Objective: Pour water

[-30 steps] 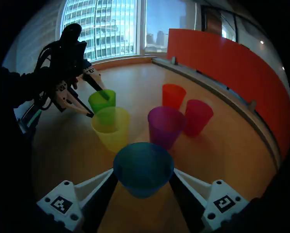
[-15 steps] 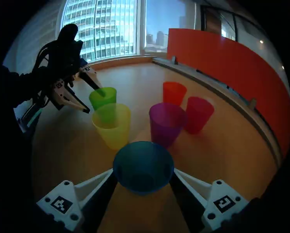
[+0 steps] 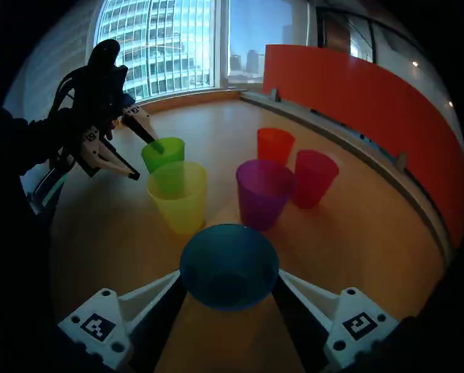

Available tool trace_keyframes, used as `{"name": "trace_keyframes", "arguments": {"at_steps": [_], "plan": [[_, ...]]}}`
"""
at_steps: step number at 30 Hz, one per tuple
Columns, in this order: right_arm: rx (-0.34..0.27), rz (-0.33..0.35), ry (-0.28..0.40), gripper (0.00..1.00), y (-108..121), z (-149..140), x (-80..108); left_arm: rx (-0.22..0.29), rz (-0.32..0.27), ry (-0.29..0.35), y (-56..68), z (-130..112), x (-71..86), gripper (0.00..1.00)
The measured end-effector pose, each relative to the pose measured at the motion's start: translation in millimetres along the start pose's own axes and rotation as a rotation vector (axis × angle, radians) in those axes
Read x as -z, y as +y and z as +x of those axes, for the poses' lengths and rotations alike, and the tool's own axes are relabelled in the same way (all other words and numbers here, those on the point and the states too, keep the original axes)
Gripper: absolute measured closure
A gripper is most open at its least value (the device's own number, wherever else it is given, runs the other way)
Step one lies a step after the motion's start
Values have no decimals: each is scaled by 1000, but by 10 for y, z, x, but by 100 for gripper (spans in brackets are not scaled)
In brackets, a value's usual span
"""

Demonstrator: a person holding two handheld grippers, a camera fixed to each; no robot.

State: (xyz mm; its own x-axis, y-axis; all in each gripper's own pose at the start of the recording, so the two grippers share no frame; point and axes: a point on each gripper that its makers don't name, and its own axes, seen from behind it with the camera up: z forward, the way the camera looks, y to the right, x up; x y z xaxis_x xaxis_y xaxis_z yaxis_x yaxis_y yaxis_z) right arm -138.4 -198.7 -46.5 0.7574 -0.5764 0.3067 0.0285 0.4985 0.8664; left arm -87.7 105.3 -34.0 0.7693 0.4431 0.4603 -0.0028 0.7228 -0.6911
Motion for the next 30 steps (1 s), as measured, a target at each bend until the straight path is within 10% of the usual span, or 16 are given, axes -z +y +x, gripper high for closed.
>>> {"name": "trace_keyframes", "arguments": {"at_steps": [30], "plan": [[-97,-158,69,0,82,-298,676,76,138,72,-79,-104,522,4]]}}
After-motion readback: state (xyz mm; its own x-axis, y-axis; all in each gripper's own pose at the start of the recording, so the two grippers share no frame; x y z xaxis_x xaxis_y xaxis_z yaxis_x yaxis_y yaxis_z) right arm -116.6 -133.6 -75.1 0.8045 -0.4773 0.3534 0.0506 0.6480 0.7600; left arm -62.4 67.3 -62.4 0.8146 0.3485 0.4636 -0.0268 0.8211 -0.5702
